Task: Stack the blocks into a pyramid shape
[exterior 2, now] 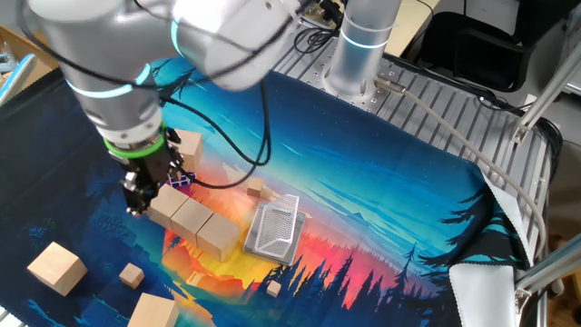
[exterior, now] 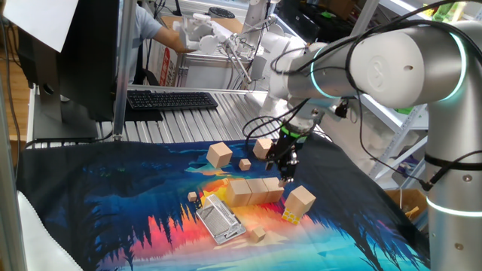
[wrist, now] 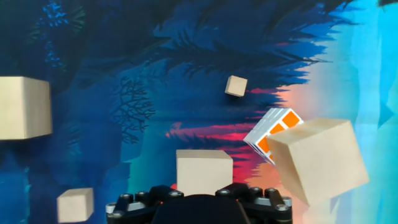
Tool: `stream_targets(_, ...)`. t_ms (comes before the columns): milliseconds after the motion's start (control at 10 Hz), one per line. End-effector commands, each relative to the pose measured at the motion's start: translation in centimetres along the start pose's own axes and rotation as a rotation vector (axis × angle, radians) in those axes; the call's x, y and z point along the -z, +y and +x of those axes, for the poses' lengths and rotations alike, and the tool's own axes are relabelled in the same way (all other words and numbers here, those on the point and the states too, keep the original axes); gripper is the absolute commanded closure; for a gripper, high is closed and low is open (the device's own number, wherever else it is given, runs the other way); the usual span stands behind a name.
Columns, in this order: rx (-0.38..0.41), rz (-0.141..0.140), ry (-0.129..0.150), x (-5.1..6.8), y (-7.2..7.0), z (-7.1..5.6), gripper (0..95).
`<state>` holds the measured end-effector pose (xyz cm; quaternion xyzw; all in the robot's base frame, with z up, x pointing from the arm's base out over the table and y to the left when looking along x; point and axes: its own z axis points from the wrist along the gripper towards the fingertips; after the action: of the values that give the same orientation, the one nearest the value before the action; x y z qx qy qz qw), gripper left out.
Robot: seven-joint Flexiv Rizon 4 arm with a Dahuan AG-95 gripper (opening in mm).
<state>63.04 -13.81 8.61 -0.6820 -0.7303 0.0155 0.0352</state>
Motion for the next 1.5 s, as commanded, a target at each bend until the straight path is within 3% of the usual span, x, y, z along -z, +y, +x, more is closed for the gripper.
stream_targets(100,0.039,0.008,-0.005,1.5,0.2,-0.2,19.0)
stream_targets(200,0.069,0.008,-0.013,2.0,0.2,-0.5,19.0)
stream_targets(400,0.11,0.009,-0.059,2.5,-0.2,-1.0,19.0)
stream_targets(500,0.142,0.012,-0.066,2.9,-0.5,-1.2,19.0)
stream_targets(800,0.194,0.026,-0.061,3.7,-1.4,-1.6,19.0)
stream_targets(900,0.205,0.035,-0.058,3.8,-1.7,-1.6,0.0)
stream_targets(1200,0.255,0.049,-0.049,4.5,-2.9,-1.4,0.0)
stream_targets(1500,0.302,0.049,-0.038,4.5,-2.9,-1.4,0.0)
